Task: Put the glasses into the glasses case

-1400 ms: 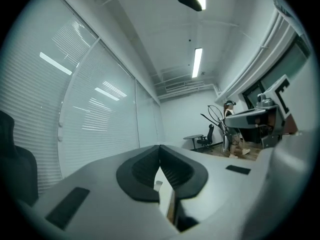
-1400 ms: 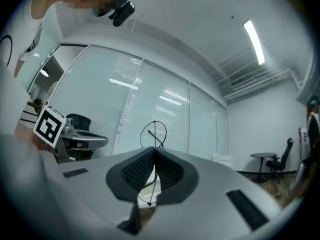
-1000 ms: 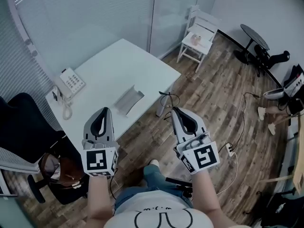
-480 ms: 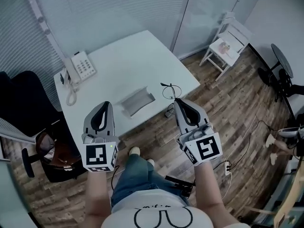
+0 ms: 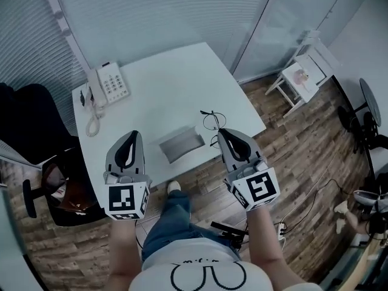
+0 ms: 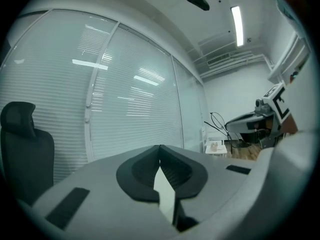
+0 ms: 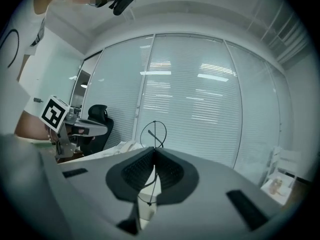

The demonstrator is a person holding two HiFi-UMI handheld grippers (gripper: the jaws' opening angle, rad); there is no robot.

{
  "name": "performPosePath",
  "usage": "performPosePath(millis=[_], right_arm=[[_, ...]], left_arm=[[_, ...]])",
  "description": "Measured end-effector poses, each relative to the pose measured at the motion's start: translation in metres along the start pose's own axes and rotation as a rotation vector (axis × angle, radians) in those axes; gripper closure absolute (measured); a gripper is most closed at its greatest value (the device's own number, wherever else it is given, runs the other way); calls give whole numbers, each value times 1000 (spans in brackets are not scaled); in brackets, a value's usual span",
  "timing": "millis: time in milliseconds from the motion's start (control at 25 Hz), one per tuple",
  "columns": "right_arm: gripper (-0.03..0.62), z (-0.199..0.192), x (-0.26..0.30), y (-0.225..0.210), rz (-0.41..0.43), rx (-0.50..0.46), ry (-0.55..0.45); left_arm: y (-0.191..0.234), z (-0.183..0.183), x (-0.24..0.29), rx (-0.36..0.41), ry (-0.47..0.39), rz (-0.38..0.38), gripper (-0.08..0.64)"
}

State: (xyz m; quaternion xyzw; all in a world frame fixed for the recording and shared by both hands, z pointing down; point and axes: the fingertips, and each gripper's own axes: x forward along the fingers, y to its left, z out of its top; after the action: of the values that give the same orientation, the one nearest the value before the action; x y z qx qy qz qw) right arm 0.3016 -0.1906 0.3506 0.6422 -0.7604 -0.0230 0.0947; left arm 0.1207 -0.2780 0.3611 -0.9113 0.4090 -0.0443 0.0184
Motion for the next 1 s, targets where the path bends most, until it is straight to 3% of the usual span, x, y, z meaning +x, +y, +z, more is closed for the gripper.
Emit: performPosePath(millis=[520, 760, 1000], right_arm=[[575, -12, 104, -12, 189, -40, 46], [575, -31, 120, 8, 344, -88, 95], [575, -55, 124, 35, 552, -185, 148]], left_arm=[[49, -16, 60, -34, 27, 104, 543], [58, -27, 47, -63, 56, 188, 543], [56, -38, 26, -87, 86, 275, 543]])
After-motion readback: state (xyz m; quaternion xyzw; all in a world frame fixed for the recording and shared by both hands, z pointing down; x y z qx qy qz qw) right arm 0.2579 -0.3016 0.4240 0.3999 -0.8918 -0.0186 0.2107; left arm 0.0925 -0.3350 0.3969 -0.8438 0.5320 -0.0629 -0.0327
